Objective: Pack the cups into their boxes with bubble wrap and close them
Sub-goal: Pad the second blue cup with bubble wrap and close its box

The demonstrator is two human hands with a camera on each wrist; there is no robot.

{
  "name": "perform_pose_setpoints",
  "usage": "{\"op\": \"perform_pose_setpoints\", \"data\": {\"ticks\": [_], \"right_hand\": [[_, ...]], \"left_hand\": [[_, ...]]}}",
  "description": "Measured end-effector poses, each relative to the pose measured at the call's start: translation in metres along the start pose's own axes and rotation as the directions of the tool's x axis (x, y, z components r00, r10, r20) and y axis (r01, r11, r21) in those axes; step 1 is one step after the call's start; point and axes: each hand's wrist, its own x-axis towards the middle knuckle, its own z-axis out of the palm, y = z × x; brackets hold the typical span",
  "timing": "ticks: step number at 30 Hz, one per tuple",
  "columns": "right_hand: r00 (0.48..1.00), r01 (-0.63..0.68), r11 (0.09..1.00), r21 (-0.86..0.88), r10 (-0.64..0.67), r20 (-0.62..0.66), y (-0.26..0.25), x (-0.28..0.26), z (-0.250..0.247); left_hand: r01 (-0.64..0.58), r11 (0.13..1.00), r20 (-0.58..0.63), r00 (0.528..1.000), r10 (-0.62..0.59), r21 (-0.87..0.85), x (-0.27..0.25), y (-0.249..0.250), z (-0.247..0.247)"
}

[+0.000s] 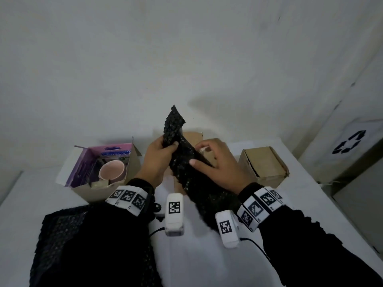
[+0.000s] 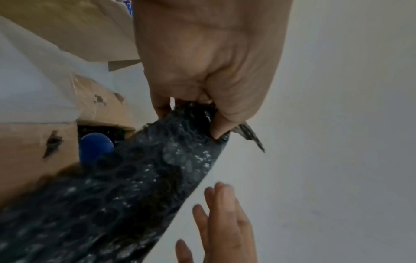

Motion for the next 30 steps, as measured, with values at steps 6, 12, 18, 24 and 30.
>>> {"op": "perform_pose_setpoints", "data": {"ticks": [6,12,18,24,30], "right_hand": [[0.896,-0.444,0.756,0.482,0.365,0.253,0.031,0.025,-0.011],[0.816,-0.578,0.491,0.652,0.333,0.473,0.076,0.049,-0.005],[0.787,-0.559,0.512,0.652,0.575,0.224,0.102,0.073,0.009],[0.750,-0.582,0.750,0.315,0.644,-0.150,0.125,0.091,0.038],[0.866,-0.423,0.904,-0.069,0.380,-0.325,0.126,0.088,0.054]], "left_hand": [[0.059,0.979,0.232,0.973,-0.011,-0.197,0.014,0.020,0.006],[0.146,0.914,0.203,0.976,-0.072,-0.379,0.050,0.028,0.005],[0.168,0.985,-0.066,0.984,-0.164,0.050,0.087,-0.012,-0.011],[0.131,0.896,-0.138,0.987,-0.079,0.425,0.080,-0.076,-0.023],[-0.219,0.237,0.174,0.965,0.196,0.947,0.057,-0.112,-0.021]]}}
